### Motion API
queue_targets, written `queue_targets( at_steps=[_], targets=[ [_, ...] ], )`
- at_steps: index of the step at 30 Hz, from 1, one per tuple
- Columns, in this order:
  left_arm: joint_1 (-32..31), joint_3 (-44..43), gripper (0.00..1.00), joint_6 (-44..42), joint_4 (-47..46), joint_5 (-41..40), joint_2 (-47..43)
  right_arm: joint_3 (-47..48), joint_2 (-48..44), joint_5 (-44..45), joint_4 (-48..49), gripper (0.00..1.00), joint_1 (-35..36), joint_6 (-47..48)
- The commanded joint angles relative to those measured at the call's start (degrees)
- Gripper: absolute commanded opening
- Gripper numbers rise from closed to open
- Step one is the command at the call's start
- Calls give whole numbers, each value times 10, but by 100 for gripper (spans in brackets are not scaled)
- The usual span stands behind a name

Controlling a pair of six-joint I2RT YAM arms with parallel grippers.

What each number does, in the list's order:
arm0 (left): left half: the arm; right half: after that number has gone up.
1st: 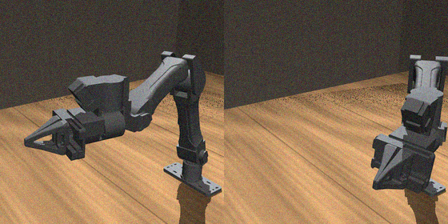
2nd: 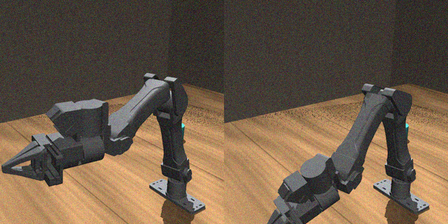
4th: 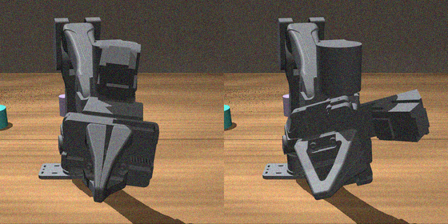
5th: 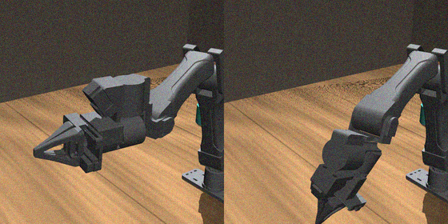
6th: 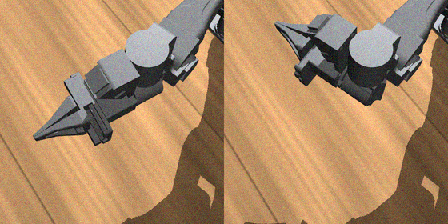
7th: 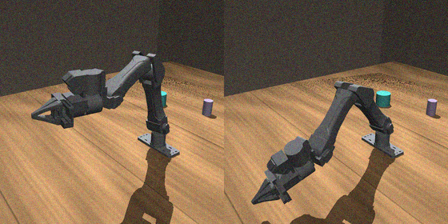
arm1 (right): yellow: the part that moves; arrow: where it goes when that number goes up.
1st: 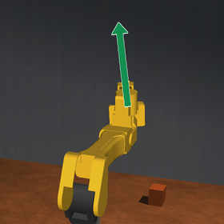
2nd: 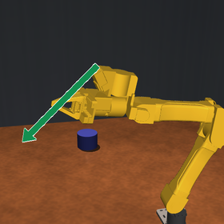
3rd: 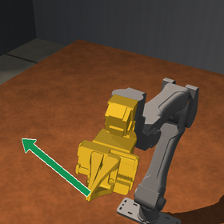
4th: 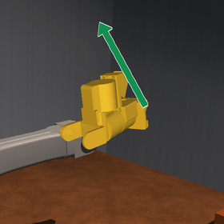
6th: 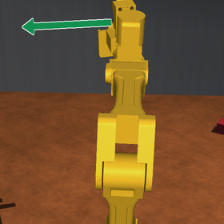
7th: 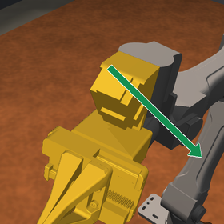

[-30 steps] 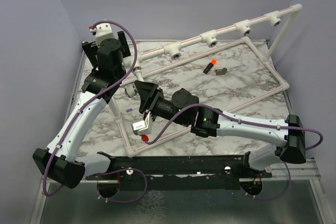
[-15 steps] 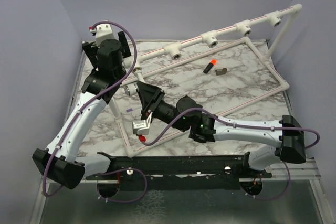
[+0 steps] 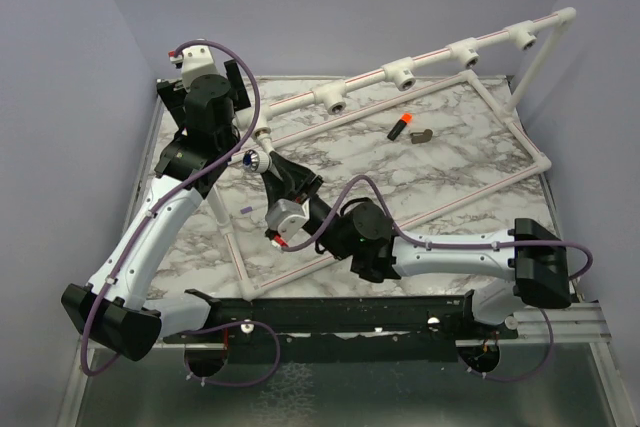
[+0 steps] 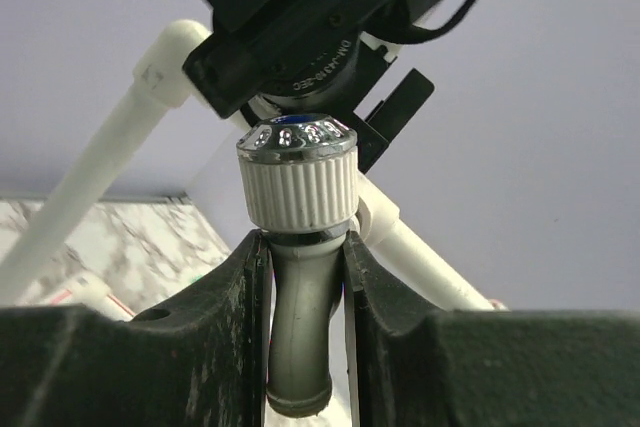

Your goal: Install the water faucets

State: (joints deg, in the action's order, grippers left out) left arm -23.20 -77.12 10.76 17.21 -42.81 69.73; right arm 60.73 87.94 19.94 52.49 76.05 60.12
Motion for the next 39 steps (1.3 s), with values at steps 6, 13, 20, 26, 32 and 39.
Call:
queue_targets(
  at_steps=[6,13,20,26,32,39],
  targets=[
    [1,14,99,-1,77,17,3,19,11,209,95,1,-1,-360],
    [-6,16,99,1,76,17,-3,36,19,293,68,0,-1,-562],
    [-26,24,99,-8,66,-18,-11,70,11,363,-99,1,0,-848],
    [-41,36,99,-8,57,-45,-24,113,2,395,-307,1,-2,-1089],
    [-59,34,99,-9,54,-62,-24,127,-4,390,-437,0,-2,-1301],
    [-67,42,99,-6,47,-78,-26,126,-6,337,-499,1,-7,-1445]
  ],
)
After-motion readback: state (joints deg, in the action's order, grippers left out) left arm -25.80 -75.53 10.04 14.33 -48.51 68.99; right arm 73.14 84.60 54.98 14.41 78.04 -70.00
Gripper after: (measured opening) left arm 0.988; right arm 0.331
